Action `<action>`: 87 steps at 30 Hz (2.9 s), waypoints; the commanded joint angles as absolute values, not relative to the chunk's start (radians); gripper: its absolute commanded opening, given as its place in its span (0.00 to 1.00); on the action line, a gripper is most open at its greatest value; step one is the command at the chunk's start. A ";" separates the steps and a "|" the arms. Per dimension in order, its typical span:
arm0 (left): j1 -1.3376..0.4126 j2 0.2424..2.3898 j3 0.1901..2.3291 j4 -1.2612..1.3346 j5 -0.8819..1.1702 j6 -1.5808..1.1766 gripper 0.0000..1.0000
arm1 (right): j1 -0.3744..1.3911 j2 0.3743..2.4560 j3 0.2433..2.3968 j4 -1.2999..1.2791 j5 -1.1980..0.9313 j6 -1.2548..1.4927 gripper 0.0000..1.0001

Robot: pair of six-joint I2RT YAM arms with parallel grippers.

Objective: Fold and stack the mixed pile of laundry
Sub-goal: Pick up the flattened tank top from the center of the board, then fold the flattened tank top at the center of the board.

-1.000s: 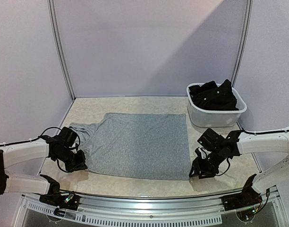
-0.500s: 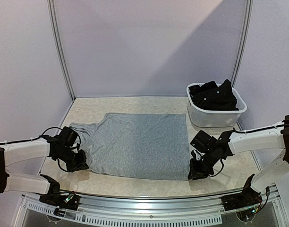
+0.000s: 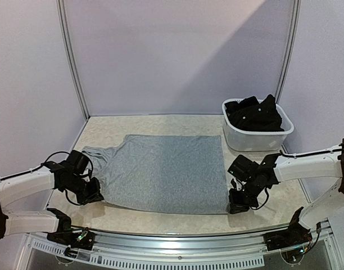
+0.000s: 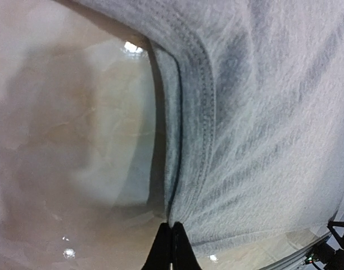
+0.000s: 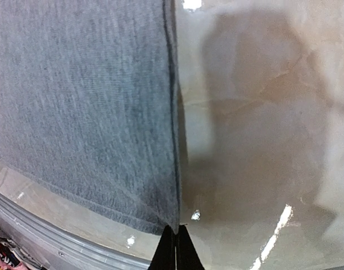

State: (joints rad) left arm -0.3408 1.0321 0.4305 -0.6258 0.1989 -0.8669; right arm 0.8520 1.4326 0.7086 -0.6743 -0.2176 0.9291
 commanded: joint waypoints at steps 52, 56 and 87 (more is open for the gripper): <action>-0.343 1.642 1.270 -0.986 0.028 -0.614 0.00 | 0.669 1.802 1.465 -1.163 0.084 0.663 0.00; -0.333 1.679 1.305 -1.007 0.028 -0.596 0.00 | 0.662 1.832 1.487 -1.169 0.076 0.640 0.00; -0.379 1.289 0.848 -1.133 0.184 -0.700 0.00 | 0.788 1.565 1.088 -1.111 -0.187 0.710 0.00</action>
State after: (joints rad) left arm -0.3660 1.2942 0.8246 -1.1507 0.1982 -0.6815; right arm 0.7853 1.5642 1.0431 -1.1095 -0.2260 0.6910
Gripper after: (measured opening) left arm 0.016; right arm 0.006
